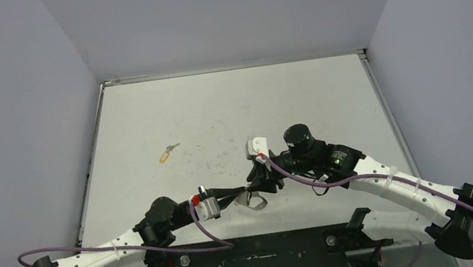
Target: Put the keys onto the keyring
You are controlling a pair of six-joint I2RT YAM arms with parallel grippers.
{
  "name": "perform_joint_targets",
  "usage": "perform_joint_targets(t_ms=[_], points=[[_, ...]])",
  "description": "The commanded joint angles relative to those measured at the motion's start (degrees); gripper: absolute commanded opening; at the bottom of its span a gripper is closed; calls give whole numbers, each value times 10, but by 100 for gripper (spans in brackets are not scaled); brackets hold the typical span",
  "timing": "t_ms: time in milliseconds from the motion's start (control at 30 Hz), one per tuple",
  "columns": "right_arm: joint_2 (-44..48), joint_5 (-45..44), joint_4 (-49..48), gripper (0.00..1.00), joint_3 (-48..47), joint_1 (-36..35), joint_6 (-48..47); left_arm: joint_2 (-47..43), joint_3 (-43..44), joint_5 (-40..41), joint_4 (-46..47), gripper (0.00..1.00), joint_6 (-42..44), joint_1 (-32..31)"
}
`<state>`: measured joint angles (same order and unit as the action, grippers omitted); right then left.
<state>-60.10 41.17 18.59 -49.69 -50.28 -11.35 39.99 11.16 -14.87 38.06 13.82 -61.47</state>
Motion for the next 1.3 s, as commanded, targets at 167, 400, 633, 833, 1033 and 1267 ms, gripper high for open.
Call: perform_joint_targets(t_ms=[167,400,633,833,1033,1267], points=[[44,-18,-17,30,15,3,-5,-6,15,-5,36,0,2,-1],[50,-81,-37,38,27,6,28,2,18,17,14,0,-6,-1],[92,-267,-107,58,108,19,132,18,18,93,-32,48,-75,-1],[133,-463,-135,82,184,34,254,70,44,195,-104,66,-154,-1],[140,-522,-108,86,221,67,339,175,138,256,-227,67,-213,3],[112,-418,-109,87,222,121,349,271,201,203,-291,66,-285,54]])
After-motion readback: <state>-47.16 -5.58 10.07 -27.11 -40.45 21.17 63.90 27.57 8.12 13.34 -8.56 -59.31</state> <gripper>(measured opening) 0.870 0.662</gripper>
